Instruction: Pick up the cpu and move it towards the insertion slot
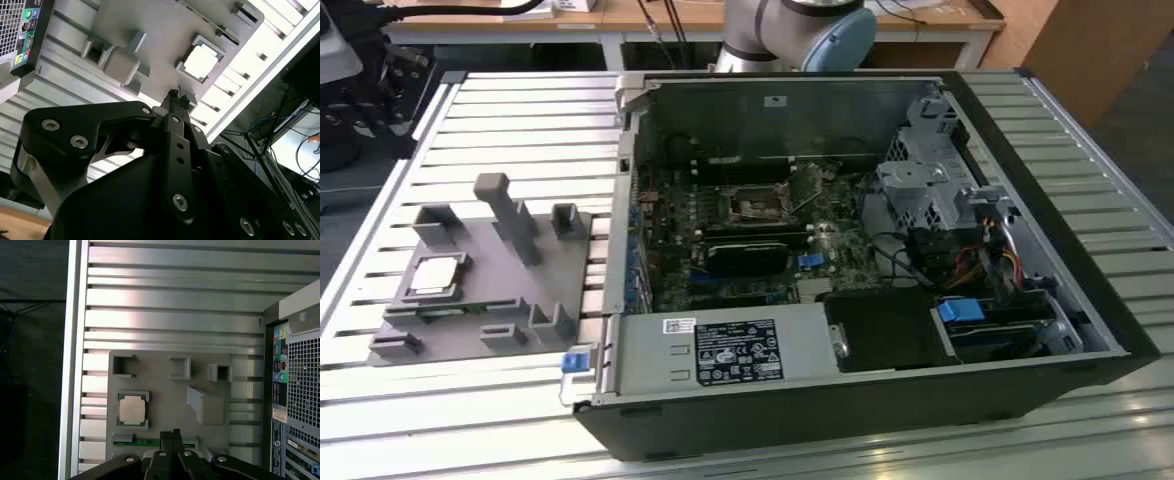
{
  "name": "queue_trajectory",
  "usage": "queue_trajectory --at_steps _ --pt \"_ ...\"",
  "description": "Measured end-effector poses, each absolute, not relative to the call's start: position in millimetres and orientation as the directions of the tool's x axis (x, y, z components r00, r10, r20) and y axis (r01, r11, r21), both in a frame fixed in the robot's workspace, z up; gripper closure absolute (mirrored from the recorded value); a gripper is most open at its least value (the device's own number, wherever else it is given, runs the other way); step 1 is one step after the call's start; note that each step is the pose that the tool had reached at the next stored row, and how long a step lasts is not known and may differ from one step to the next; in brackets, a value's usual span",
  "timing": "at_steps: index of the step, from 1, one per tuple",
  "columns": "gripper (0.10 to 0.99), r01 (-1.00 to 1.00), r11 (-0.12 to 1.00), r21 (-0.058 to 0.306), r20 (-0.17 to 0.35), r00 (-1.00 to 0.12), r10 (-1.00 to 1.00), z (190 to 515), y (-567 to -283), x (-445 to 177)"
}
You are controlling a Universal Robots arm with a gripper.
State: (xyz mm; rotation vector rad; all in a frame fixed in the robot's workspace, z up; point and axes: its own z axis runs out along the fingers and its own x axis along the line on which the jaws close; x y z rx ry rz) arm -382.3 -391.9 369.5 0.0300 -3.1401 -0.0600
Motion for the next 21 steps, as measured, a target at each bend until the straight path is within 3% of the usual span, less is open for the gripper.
queue_trajectory --at_steps 21 --pt "0.98 -0.019 0.999 0.038 0.001 -1.0 -0.019 369.6 -391.9 -389.8"
